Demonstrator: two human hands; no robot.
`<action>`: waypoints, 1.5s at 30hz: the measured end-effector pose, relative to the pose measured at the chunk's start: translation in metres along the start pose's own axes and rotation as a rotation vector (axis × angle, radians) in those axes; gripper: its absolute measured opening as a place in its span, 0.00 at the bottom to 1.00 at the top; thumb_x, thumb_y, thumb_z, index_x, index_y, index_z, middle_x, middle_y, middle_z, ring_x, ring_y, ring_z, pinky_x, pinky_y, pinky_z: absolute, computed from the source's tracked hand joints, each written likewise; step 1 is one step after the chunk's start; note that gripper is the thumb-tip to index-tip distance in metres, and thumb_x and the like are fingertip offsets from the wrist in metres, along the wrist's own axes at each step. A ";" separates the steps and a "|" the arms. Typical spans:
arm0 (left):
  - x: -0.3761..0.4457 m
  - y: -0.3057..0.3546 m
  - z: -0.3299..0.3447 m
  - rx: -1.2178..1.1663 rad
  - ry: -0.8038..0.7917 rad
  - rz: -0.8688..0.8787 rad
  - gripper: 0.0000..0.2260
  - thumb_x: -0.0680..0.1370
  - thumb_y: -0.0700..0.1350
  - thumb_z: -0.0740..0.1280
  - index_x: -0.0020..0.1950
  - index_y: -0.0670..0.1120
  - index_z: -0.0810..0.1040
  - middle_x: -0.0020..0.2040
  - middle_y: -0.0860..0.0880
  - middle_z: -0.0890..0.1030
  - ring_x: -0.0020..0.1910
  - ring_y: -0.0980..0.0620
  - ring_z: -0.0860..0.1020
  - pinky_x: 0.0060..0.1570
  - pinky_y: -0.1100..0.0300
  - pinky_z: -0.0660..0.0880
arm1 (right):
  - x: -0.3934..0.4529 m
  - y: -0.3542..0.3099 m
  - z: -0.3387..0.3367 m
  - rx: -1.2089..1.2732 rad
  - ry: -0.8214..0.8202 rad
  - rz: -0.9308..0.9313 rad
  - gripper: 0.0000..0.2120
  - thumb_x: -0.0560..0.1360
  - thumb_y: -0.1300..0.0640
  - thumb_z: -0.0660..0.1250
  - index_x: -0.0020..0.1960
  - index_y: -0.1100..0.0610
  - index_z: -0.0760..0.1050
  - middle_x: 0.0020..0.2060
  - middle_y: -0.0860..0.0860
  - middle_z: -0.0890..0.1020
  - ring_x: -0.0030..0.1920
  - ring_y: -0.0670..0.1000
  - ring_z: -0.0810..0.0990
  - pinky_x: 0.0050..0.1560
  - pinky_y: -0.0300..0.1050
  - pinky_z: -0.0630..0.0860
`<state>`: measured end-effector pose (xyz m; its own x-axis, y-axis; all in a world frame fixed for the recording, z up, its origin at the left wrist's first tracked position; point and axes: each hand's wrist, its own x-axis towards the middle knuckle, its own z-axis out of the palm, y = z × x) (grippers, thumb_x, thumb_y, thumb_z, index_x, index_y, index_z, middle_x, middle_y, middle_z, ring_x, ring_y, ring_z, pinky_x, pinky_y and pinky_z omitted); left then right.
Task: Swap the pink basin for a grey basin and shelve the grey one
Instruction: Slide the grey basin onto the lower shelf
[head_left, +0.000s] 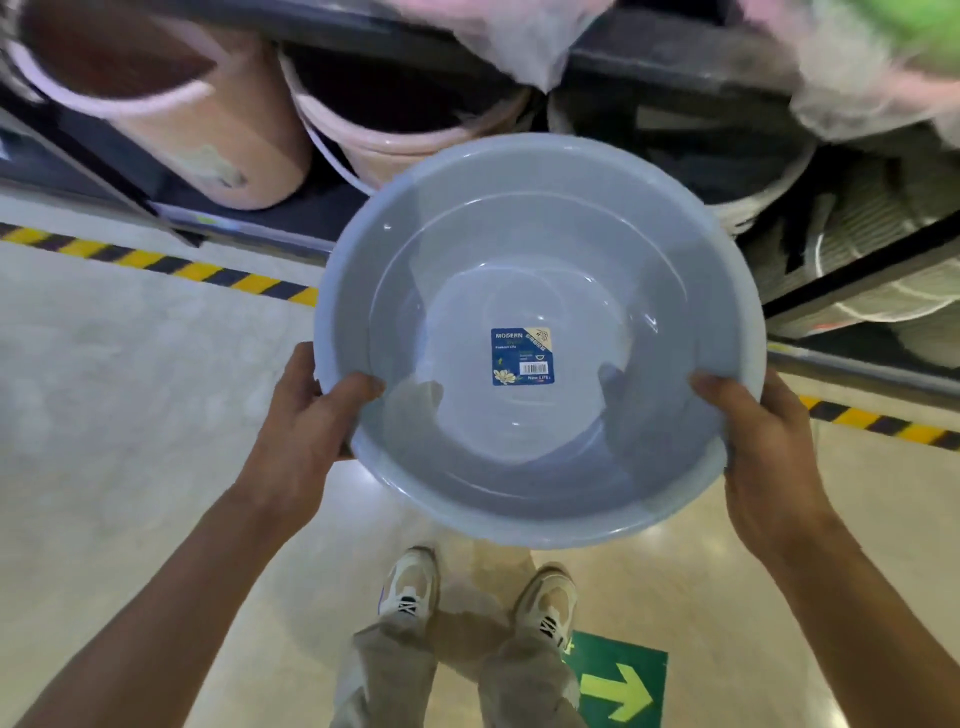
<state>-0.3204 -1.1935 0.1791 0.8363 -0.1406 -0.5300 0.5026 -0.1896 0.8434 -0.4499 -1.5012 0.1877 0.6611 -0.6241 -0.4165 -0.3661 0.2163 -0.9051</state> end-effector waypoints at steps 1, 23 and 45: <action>-0.019 0.026 -0.005 -0.010 0.003 0.020 0.18 0.69 0.45 0.69 0.58 0.47 0.75 0.51 0.46 0.84 0.43 0.47 0.85 0.33 0.58 0.79 | -0.017 -0.026 0.001 0.013 0.012 -0.007 0.12 0.75 0.63 0.68 0.55 0.50 0.82 0.47 0.48 0.87 0.47 0.51 0.85 0.47 0.50 0.81; -0.350 0.405 -0.122 -0.329 0.105 0.506 0.15 0.68 0.50 0.71 0.53 0.49 0.81 0.52 0.37 0.83 0.38 0.46 0.84 0.29 0.56 0.78 | -0.304 -0.476 0.002 0.131 -0.220 -0.358 0.09 0.72 0.48 0.70 0.49 0.45 0.86 0.49 0.53 0.88 0.47 0.57 0.87 0.44 0.55 0.83; -0.329 0.458 -0.224 -0.379 0.159 0.619 0.16 0.67 0.55 0.72 0.50 0.49 0.80 0.35 0.48 0.82 0.31 0.50 0.80 0.29 0.54 0.75 | -0.318 -0.519 0.111 0.265 -0.234 -0.416 0.14 0.73 0.54 0.70 0.57 0.55 0.82 0.50 0.55 0.88 0.48 0.57 0.87 0.46 0.54 0.81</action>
<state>-0.3158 -1.0164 0.7592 0.9983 0.0349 0.0467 -0.0535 0.2308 0.9715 -0.3974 -1.3317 0.7804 0.8542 -0.5199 0.0007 0.1151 0.1878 -0.9754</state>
